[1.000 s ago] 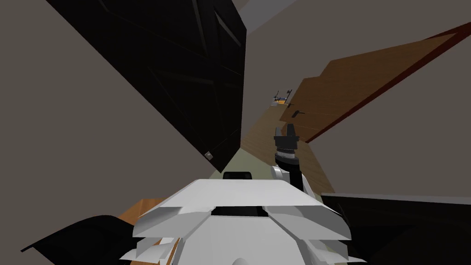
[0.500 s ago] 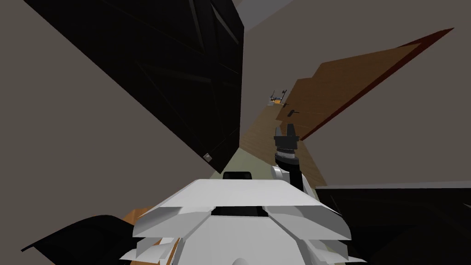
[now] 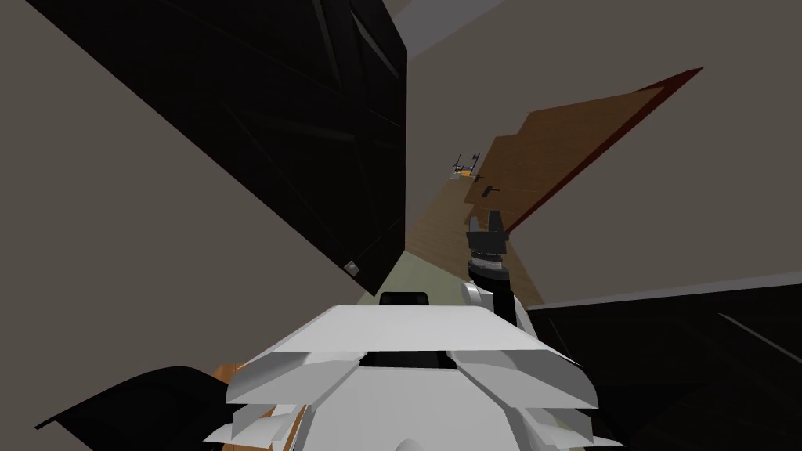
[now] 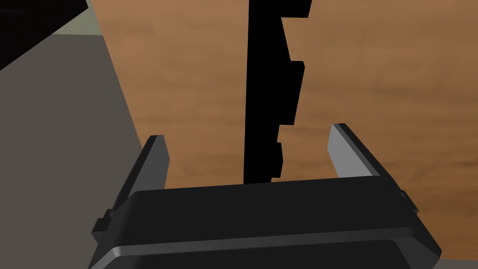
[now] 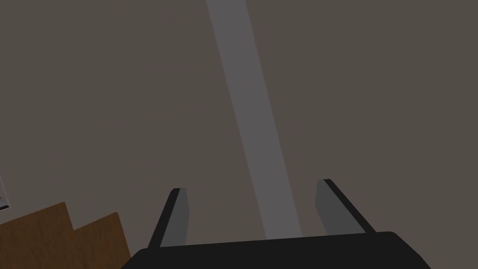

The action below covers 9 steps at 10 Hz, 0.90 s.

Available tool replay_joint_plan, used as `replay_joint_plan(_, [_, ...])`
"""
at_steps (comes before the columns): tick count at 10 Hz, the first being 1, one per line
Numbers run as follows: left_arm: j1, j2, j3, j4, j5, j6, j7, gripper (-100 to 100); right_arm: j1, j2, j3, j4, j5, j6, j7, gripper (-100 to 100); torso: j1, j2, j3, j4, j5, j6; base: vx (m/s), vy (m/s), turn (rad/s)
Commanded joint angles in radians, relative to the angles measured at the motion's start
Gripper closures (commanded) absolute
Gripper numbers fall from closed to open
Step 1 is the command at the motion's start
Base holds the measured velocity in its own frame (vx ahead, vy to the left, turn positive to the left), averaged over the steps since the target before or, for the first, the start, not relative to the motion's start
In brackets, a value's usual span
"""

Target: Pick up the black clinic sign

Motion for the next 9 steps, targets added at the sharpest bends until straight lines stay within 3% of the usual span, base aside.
replay_joint_plan(1, [0.001,-0.022,-0.035,0.020,0.050,-0.005,-0.019,-100,0.000,0.000,0.000,0.000,0.000,0.000,0.000,0,0.000,0.000,0.000,0.000,0.000,0.000,-0.023,0.001,-0.258])
replay_joint_plan(2, [0.011,-0.040,-0.065,0.015,0.080,0.002,-0.036,-100,0.000,0.000,0.000,0.000,0.000,0.000,0.000,0,0.000,0.001,0.000,0.000,0.000,0.001,-0.066,0.007,-0.365])
replay_joint_plan(3, [0.011,-0.040,-0.067,0.015,0.108,0.002,-0.036,-100,0.000,0.000,0.000,0.000,0.000,0.000,0.000,0,0.001,0.003,0.002,0.001,0.000,0.001,-0.062,0.010,-0.114])
replay_joint_plan(4, [0.022,-0.058,-0.099,0.011,0.140,0.010,-0.053,-100,0.000,0.000,0.000,0.000,0.000,0.000,0.000,0,0.001,0.004,0.002,0.001,0.000,0.000,-0.054,0.004,-0.193])
replay_joint_plan(5, [0.022,-0.058,-0.099,0.011,0.162,0.010,-0.053,-100,0.000,0.000,0.000,0.000,0.000,0.000,0.000,0,0.001,0.004,0.002,0.001,0.000,0.000,-0.042,0.004,-0.122])
replay_joint_plan(6, [0.033,-0.076,-0.131,0.006,0.199,0.017,-0.070,-100,0.000,0.000,0.000,0.000,0.000,0.000,0.000,0,0.001,0.003,0.002,0.001,0.000,0.000,-0.045,-0.002,-0.199])
replay_joint_plan(7, [0.033,-0.076,-0.131,0.006,0.217,0.017,-0.070,-100,0.000,0.000,0.000,0.000,0.000,0.000,0.000,0,0.001,0.003,0.002,0.001,0.000,0.000,-0.040,0.006,-0.127])
replay_joint_plan(8, [0.044,-0.093,-0.163,0.002,0.249,0.025,-0.087,-100,0.000,0.000,0.000,0.000,0.000,0.000,0.000,0,0.001,0.003,0.001,0.001,0.000,0.000,-0.046,0.004,-0.232])
replay_joint_plan(9, [0.044,-0.093,-0.163,0.002,0.272,0.025,-0.087,-100,0.000,0.000,0.000,0.000,0.000,0.000,0.000,0,0.001,0.003,0.002,0.001,0.000,0.001,-0.041,0.001,-0.130])
